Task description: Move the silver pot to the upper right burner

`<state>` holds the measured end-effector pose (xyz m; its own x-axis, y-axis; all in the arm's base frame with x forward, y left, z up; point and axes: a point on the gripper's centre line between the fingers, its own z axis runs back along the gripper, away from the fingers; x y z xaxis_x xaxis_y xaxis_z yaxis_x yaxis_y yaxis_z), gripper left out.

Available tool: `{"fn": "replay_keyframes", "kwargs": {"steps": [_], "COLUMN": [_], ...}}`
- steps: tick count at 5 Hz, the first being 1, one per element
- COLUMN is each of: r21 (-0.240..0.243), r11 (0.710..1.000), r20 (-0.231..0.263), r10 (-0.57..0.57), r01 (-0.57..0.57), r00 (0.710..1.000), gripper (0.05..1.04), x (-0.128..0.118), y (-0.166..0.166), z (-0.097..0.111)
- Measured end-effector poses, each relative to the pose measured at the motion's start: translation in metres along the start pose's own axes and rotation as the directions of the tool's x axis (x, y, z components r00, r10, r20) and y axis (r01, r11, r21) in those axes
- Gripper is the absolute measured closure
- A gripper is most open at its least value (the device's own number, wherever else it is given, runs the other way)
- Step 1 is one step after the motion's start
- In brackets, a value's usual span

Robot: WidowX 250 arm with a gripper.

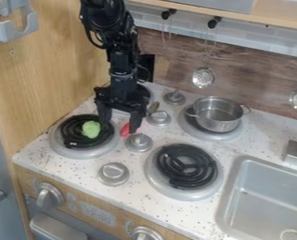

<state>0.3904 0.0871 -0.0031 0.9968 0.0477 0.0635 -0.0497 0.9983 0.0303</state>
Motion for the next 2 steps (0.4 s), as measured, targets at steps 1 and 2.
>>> {"fn": "replay_keyframes", "kwargs": {"steps": [1, 2], "r21": [-0.010, -0.027], "r11": [1.000, 0.998], "r20": [-0.045, -0.051], "r10": [-0.005, -0.049], "r01": [0.005, 0.048], "r00": [0.999, 0.998], "gripper": [0.084, 0.084], "x": [-0.0082, -0.0092], "y": [-0.0033, -0.0112], "z": [-0.0157, -0.0206]}}
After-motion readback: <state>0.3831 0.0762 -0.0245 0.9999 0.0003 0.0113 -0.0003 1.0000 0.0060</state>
